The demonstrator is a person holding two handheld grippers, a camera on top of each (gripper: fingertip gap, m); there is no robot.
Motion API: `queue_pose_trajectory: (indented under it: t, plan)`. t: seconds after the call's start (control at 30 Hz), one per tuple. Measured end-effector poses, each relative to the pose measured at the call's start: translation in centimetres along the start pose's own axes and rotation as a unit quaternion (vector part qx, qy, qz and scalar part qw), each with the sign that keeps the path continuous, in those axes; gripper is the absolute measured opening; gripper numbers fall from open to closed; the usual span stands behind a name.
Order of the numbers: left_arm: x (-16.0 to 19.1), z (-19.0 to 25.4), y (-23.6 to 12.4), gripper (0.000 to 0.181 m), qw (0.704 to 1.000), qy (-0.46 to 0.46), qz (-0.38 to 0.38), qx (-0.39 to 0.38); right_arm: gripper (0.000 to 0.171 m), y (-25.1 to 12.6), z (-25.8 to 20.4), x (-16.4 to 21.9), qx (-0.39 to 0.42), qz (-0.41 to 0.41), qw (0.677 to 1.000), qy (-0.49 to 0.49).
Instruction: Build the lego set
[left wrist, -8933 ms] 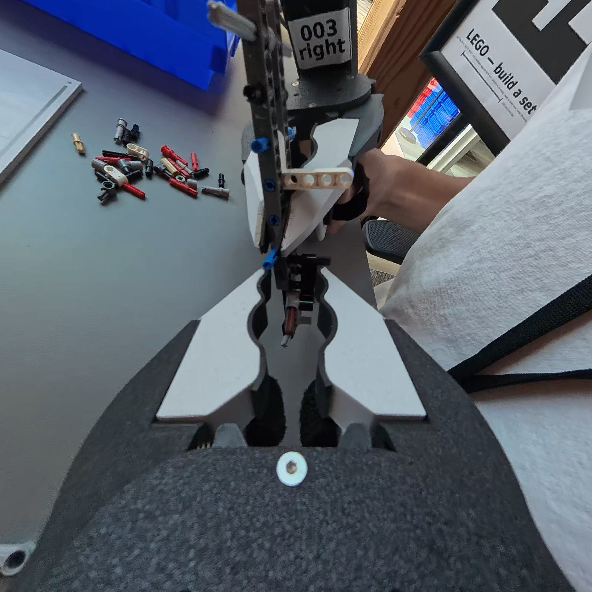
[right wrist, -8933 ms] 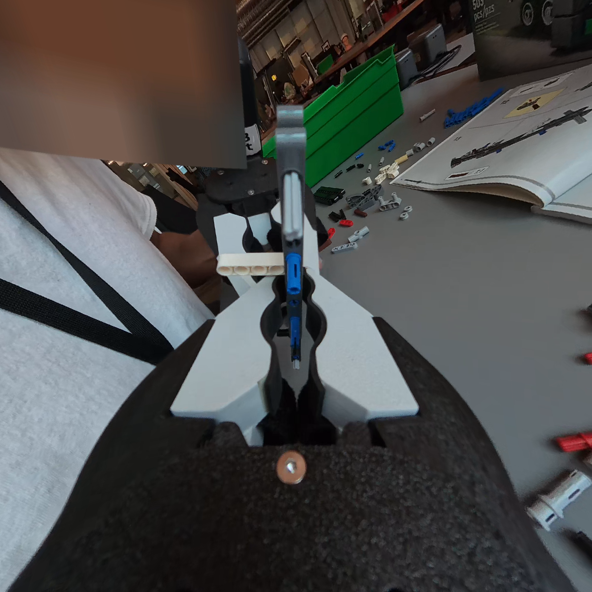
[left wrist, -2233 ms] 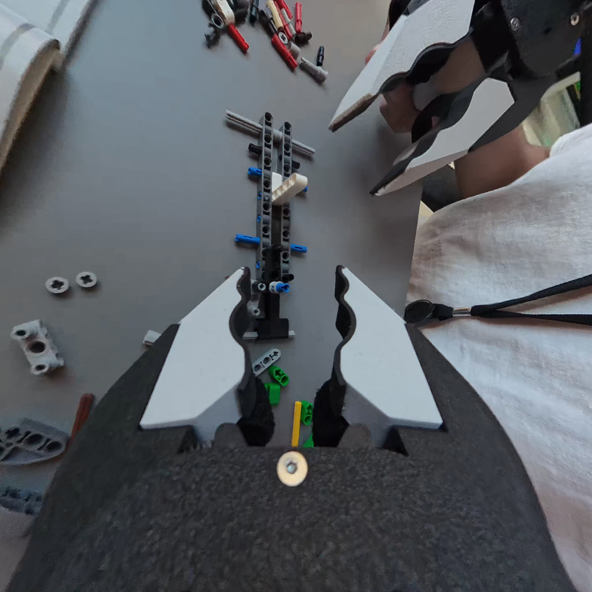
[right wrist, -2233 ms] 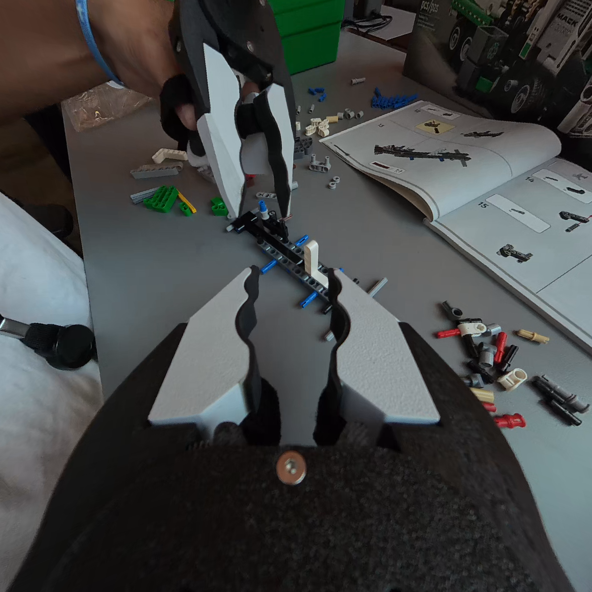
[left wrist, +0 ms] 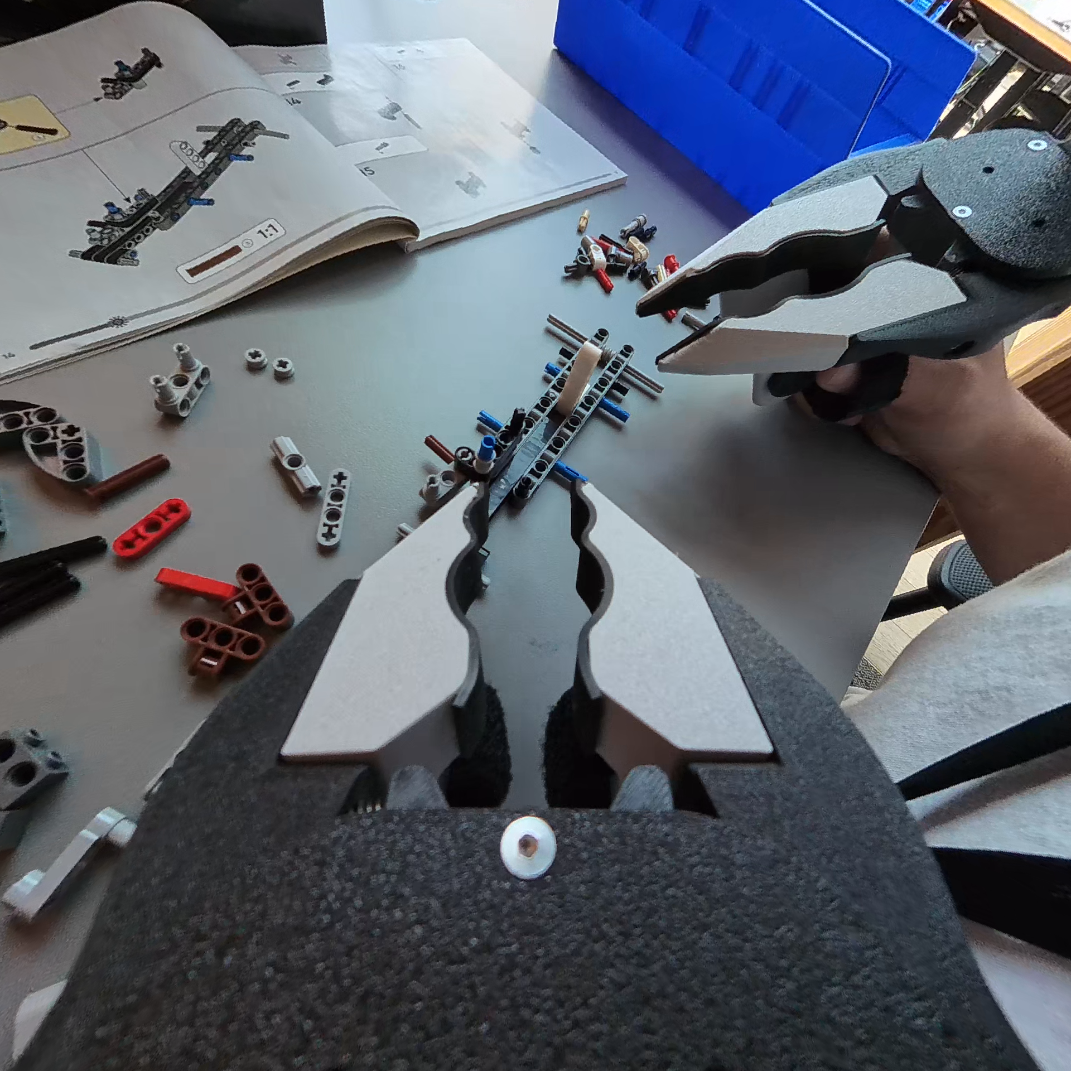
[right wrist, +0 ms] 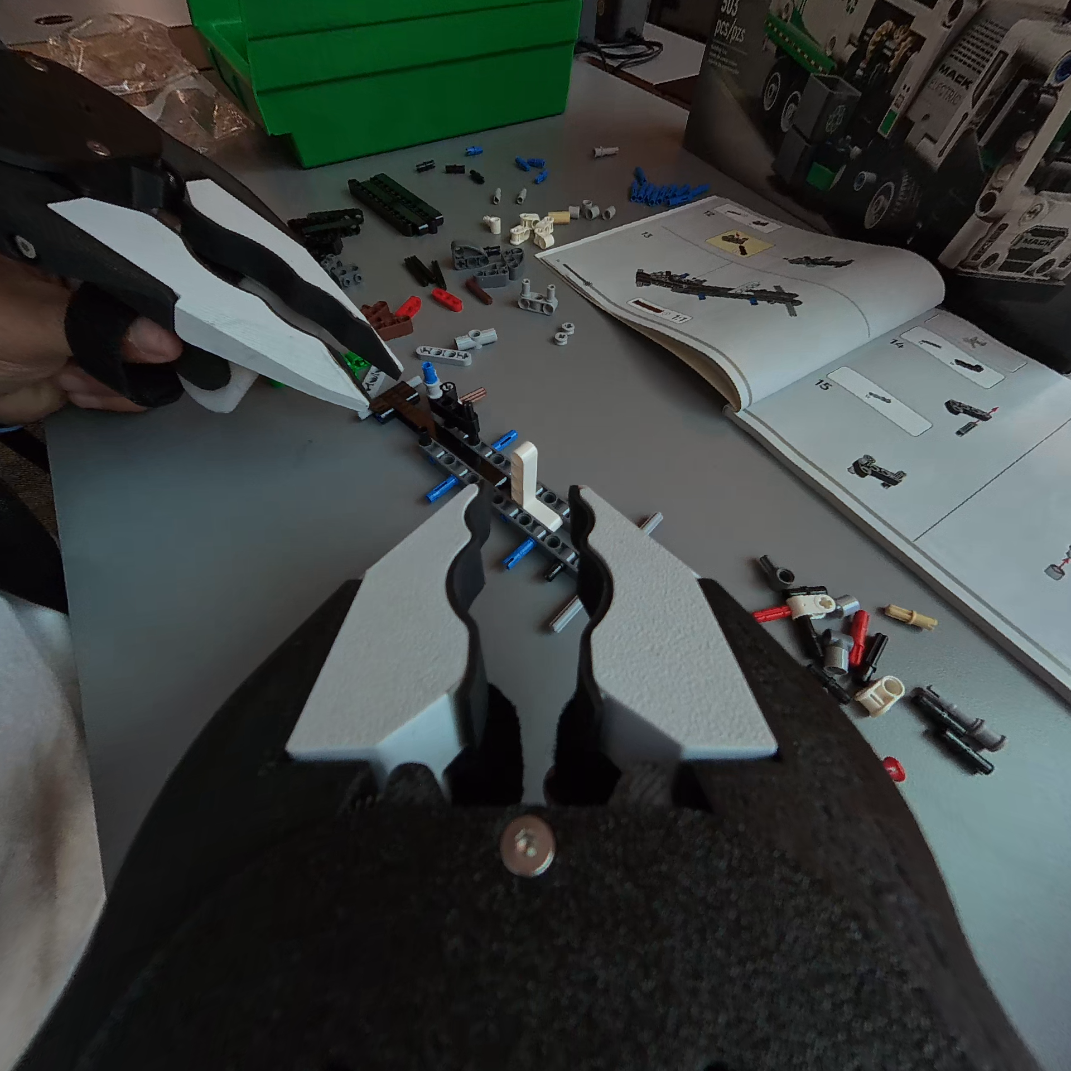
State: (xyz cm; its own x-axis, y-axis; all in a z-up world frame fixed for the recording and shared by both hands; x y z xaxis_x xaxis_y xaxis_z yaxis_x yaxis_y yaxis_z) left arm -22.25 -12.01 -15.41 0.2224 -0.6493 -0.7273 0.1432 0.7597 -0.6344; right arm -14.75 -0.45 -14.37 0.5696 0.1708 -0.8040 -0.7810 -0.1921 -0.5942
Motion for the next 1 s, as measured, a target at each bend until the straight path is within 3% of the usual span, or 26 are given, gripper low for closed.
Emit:
queue_pose_trajectory:
  t: [1.0]
  plan:
    - [-0.43, 0.38, -0.62, 0.025, 0.996, 0.05, 0.032, -0.063, 0.023, 0.26, -0.15, 0.13, 0.007, -0.011, 1.0, -0.01]
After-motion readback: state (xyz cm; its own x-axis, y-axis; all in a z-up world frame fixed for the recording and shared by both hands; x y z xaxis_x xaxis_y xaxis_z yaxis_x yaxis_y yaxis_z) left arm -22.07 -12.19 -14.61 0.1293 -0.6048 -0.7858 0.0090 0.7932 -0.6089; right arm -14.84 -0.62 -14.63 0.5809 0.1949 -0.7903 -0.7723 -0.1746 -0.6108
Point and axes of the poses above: each gripper's, where its closed fingertips meet, y out along the fingers, x out of its underside, z = x × y across the jaws, the point moved 4 cm from there along -y, back along the fingers, and after that the axes turned 11 degrees about -z, right-handed, at the moved point
